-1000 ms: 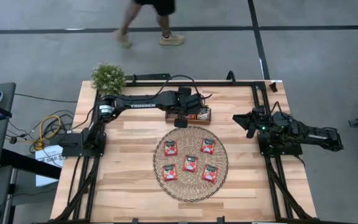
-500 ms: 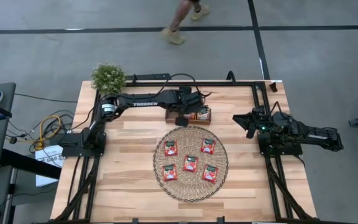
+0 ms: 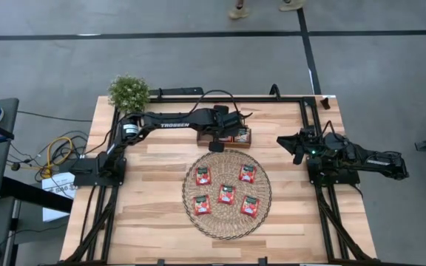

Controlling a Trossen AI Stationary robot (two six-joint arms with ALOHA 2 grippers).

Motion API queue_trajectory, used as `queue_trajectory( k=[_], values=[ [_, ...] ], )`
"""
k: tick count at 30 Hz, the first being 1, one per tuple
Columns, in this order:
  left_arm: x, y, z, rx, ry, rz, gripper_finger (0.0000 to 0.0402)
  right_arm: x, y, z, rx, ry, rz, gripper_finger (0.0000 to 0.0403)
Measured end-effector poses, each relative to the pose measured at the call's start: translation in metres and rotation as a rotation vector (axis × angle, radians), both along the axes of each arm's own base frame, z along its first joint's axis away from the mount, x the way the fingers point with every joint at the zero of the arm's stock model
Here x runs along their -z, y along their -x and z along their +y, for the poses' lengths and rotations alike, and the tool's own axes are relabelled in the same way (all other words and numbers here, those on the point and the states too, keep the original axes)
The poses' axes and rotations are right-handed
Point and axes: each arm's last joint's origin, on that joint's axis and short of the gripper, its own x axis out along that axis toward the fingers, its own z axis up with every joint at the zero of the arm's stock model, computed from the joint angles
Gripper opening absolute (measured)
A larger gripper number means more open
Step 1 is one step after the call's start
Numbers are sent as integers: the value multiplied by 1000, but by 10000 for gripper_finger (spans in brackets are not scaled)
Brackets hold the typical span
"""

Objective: Pick & Place Tea
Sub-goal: Put the pink tea bag into the middle section of the wooden organizer, then put the red tea bag into the left section of the wooden organizer

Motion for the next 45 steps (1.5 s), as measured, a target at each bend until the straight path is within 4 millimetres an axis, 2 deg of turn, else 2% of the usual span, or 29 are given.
queue_trajectory(
  k=[18, 22, 29, 32, 34, 36, 38, 42, 45],
  values=[
    [0, -2, -9, 18, 3, -7, 5, 0, 0, 0, 1, 1, 0, 87],
    [0, -2, -9, 14, -13, -2, 34, 0, 0, 0, 1, 1, 0, 87],
    [-1, -1, -9, -10, -84, 23, 112, 0, 0, 0, 1, 1, 0, 87],
    [-11, 1, -13, -33, -161, 51, 131, 0, 0, 0, 1, 1, 0, 87],
    [-27, 7, -20, -49, -160, 53, 137, 0, 0, 0, 1, 1, 0, 87],
    [-44, 15, -32, -51, -77, 54, 138, 0, 0, 0, 1, 1, 1, 87],
    [-57, 24, -44, -43, 113, 62, 138, 0, 0, 0, 3, 1, 0, 87],
    [-69, 38, -59, -43, 567, 77, 136, 0, 0, 0, 2, 1, 0, 87],
    [-69, 42, -62, -82, 686, 101, 136, 0, 0, 0, 2, 1, 0, 87]
  ],
)
